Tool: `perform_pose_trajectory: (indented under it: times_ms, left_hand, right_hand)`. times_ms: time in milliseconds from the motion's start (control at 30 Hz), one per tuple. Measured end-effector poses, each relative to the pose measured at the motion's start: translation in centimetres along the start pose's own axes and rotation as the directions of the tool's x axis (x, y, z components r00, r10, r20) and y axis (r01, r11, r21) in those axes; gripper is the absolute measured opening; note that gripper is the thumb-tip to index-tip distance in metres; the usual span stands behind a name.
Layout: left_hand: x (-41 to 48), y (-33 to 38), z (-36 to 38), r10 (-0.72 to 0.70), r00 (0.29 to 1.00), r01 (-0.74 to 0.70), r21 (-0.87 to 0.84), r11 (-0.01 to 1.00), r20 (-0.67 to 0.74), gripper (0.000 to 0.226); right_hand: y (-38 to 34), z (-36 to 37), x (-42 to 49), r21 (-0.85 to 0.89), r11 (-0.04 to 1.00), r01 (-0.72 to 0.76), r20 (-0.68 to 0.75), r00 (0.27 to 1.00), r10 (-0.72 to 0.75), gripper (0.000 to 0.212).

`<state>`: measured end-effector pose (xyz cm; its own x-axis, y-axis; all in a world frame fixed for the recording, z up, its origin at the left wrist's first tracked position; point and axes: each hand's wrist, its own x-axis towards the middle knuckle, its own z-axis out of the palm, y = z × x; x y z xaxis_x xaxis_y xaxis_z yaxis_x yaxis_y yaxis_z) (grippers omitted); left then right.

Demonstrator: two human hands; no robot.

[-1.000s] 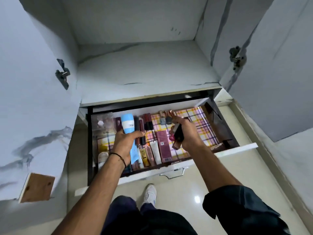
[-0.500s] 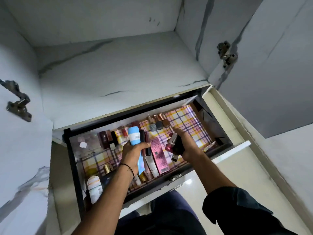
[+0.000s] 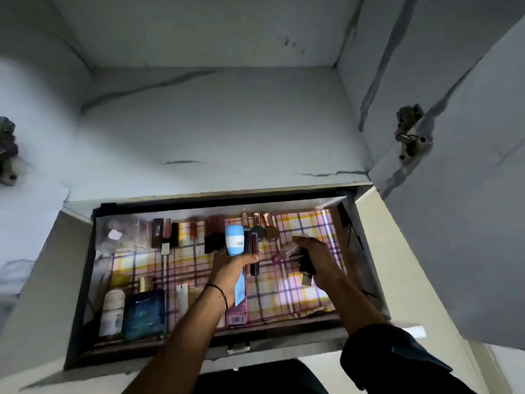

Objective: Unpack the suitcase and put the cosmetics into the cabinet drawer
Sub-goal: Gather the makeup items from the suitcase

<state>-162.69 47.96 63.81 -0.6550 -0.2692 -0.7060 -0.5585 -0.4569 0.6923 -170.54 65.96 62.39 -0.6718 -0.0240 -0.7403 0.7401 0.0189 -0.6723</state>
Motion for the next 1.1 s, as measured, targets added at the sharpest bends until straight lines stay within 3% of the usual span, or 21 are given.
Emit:
perform_pose_trajectory:
  times_ms: [167,267,333,433,533,667,800,867,1100]
  left_hand:
    - [-0.8,-1.1,0.6,0.012,0.987,-0.02,-0.048,0.999,-0.158,0.036]
    - [-1.1,-1.0,-0.2,0.018,0.978,-0.037,-0.088,0.995,-0.21,0.032]
    - [-1.0,-1.0,-1.0,0.021,0.975,-0.047,-0.116,0.992,-0.221,0.033]
    - [-0.8,-1.3,-2.2,0.034,0.967,-0.064,-0.113,0.992,-0.252,0.031]
    - [-0.6,-1.5,-3.2,0.032,0.966,-0.062,-0.109,0.992,-0.256,0.029]
    - [-0.5,-2.1,-4.4,-0.001,0.978,-0.025,-0.119,0.993,-0.209,0.04]
    - [-0.6,-2.2,-5.2,-0.041,0.991,0.023,-0.14,0.99,-0.125,0.039]
    - [-0.8,-2.0,-5.8,-0.061,0.993,0.048,-0.133,0.99,-0.098,0.035]
    - [-0.5,-2.2,-7.7,-0.07,0.997,0.069,-0.04,0.997,-0.023,0.019]
  right_hand:
    - [0.3,-1.8,2.1,-0.109,0.994,0.026,0.086,0.996,-0.016,0.007]
    - [1.1,-1.8,1.3,-0.309,0.942,0.13,0.196,0.978,-0.071,0.019]
    - [1.8,-1.3,0.8,-0.542,0.806,0.238,0.274,0.957,-0.098,0.037]
    - [1.9,-0.5,0.1,-0.758,0.607,0.238,0.278,0.96,-0.029,0.031]
    - [2.1,0.6,-0.2,-0.82,0.523,0.234,0.261,0.965,-0.022,0.022]
    - [2.3,2.2,-0.2,-0.801,0.427,0.42,0.343,0.906,-0.248,0.02]
    - [3.0,4.1,-0.2,-0.818,0.271,0.507,0.467,0.861,-0.2,0.026]
    - [3.6,4.6,-0.5,-0.825,0.258,0.503,0.466,0.864,-0.192,0.025]
    - [6.3,3.9,-1.5,-0.81,0.375,0.451,0.432,0.891,-0.139,0.029]
